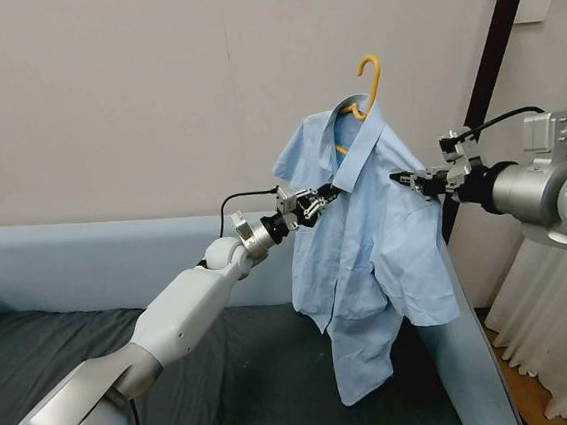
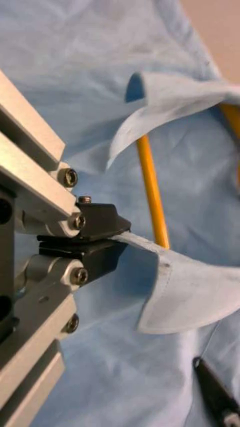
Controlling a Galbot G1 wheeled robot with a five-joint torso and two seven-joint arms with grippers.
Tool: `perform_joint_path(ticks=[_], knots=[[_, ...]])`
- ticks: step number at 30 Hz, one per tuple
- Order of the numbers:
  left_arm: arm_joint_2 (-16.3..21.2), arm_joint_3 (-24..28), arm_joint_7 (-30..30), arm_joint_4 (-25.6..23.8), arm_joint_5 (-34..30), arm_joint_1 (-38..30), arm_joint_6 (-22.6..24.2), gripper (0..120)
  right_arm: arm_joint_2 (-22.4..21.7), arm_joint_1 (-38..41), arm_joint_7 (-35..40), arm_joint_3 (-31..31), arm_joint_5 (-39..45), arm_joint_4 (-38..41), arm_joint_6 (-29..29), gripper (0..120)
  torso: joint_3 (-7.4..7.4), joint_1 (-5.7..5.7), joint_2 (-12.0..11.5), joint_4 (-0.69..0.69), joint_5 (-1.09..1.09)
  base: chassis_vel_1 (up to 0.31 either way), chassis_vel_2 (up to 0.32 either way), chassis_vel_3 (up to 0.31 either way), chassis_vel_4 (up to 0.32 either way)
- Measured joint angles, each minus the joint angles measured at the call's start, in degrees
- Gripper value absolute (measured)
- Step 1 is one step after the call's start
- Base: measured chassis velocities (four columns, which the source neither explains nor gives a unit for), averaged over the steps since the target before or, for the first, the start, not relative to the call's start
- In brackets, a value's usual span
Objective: Pick up the clothes from the sofa and hang them on the clothes hanger.
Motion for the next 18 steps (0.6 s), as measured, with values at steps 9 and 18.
perform_joint_path(ticks=[9, 18], knots=[[1.12, -0.09, -6.54, -2.99, 3.93, -4.63, -1.05, 0, -1.48, 2.26, 1.47, -0.27, 1.42, 0.50, 0.09, 2, 0.00, -0.01, 0.00, 0.00, 0.00, 0.000, 0.000, 0.000, 0.000], [2.97, 0.30, -9.51, -8.98, 7.19, -2.05, -0.47, 0, -2.54, 3.61, 1.55, 0.26, 2.54, 0.68, 0.09, 2, 0.00, -0.01, 0.01, 0.01, -0.02, 0.000, 0.000, 0.000, 0.000]])
